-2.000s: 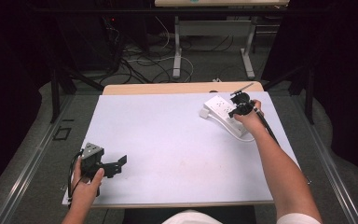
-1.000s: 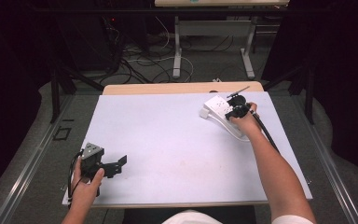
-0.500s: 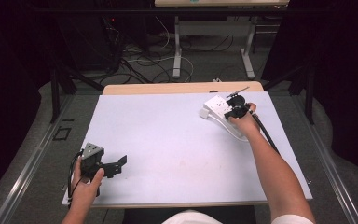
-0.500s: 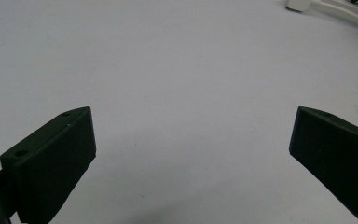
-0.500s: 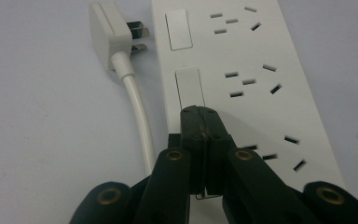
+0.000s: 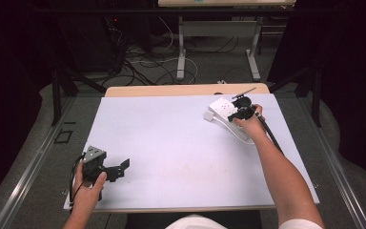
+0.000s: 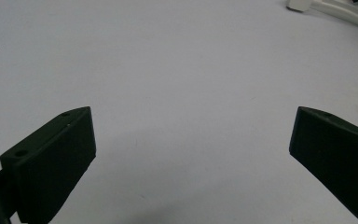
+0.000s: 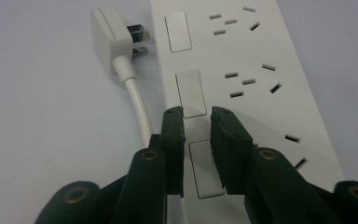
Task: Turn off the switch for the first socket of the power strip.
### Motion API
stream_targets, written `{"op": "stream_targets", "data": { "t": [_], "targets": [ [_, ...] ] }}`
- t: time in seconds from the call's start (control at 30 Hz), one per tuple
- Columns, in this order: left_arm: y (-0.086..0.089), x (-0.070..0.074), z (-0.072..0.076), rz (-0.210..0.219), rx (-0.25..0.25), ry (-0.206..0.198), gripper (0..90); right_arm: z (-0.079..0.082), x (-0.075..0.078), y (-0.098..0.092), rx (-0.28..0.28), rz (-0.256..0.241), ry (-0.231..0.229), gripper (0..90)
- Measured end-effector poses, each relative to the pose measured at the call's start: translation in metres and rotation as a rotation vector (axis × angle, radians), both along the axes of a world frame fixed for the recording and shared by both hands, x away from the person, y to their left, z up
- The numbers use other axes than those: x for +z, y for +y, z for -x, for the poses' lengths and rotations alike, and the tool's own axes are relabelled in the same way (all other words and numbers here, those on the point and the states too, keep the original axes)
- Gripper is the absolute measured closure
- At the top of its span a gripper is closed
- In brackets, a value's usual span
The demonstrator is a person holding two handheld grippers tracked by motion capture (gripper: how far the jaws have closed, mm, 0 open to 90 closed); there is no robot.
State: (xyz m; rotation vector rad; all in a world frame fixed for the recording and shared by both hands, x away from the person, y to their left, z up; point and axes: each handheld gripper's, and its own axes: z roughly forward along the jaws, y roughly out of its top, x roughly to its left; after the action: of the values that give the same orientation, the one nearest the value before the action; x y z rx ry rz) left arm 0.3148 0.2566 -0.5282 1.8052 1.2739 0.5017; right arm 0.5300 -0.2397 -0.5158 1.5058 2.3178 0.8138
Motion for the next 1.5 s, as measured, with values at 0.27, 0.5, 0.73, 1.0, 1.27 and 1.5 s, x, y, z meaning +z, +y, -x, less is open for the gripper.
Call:
{"op": "stream_targets", "data": {
  "t": [0.27,0.5,0.73,1.0,1.27,1.5],
  "targets": [
    [0.0,0.0,0.0,0.0,0.0,0.0,0.2,0.0,0.007,-0.002,-0.019,0.032,-0.012,55.6],
    [0.0,0.0,0.0,0.003,0.0,0.0,0.2,0.0,0.011,-0.005,-0.027,0.031,-0.019,45.7],
    [0.0,0.0,0.0,0.002,-0.001,0.008,0.2,0.0,0.011,-0.009,-0.04,0.01,-0.014,40.8],
    [-0.001,0.0,0.0,0.003,0.0,0.007,0.2,0.001,0.015,-0.011,-0.052,0.006,-0.005,25.3],
    [-0.001,-0.001,0.0,0.002,0.001,0.006,0.2,0.004,0.019,-0.015,-0.092,0.019,-0.007,0.0],
    [0.0,0.0,0.0,0.001,0.003,0.005,0.2,0.01,0.025,-0.018,-0.054,0.063,-0.034,0.0]
  ]
}}
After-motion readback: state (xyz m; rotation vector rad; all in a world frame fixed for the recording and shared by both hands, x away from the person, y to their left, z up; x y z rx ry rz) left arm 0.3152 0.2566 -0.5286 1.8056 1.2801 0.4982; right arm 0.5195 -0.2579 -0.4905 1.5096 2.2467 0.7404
